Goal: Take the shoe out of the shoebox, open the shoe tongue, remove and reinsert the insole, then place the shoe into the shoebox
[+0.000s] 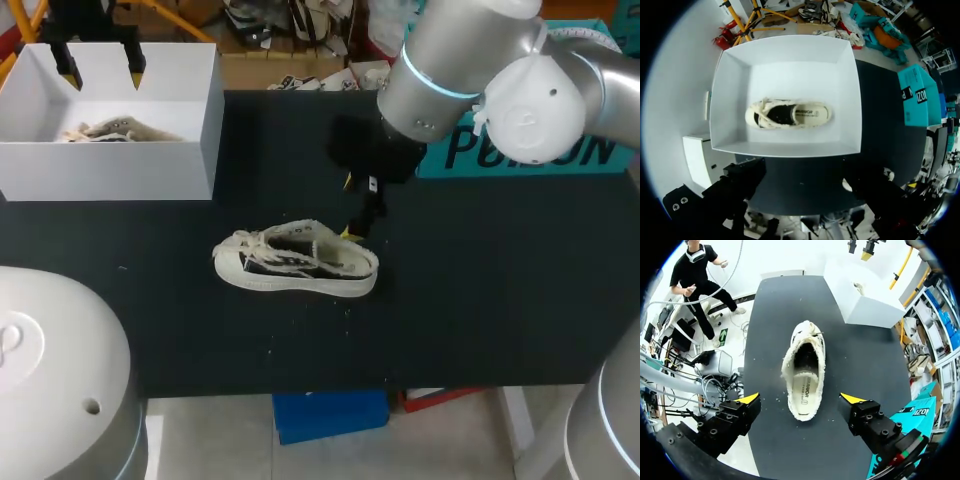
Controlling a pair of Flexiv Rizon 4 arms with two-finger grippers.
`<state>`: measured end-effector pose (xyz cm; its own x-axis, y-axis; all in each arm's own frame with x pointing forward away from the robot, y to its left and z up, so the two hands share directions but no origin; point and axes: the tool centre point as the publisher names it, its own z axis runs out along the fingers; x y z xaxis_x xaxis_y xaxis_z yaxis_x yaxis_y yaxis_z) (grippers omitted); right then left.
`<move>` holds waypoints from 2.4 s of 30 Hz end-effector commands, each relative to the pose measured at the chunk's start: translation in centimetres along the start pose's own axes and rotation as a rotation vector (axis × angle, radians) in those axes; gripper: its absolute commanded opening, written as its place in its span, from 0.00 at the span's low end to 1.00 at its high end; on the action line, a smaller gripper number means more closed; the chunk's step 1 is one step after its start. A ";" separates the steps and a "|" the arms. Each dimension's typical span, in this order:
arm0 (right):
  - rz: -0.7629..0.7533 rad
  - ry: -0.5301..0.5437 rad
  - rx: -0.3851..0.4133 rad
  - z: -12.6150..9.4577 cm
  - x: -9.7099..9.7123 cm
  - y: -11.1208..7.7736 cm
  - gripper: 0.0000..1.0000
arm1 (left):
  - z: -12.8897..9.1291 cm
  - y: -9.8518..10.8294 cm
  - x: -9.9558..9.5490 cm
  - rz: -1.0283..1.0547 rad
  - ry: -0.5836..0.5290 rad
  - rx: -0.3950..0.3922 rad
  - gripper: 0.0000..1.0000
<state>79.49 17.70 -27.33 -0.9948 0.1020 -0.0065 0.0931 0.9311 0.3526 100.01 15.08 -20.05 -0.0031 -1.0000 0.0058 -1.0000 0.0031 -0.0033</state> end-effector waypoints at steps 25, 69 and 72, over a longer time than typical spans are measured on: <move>0.000 -0.002 -0.007 0.1 0.1 -0.2 1.00 | 0.0 0.0 0.0 -0.001 -0.002 -0.002 1.00; 0.041 -0.140 -0.520 5.0 -0.8 -4.5 1.00 | 0.0 0.0 0.0 -0.001 -0.002 -0.002 1.00; 0.035 -0.137 -0.531 5.6 -0.8 -4.7 1.00 | 0.0 0.0 0.0 -0.001 -0.002 -0.002 1.00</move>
<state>80.01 15.14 -33.49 -0.9739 0.2069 -0.0931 0.0728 0.6736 0.7355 100.01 15.08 -20.04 -0.0031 -1.0000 0.0058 -1.0000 0.0030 -0.0033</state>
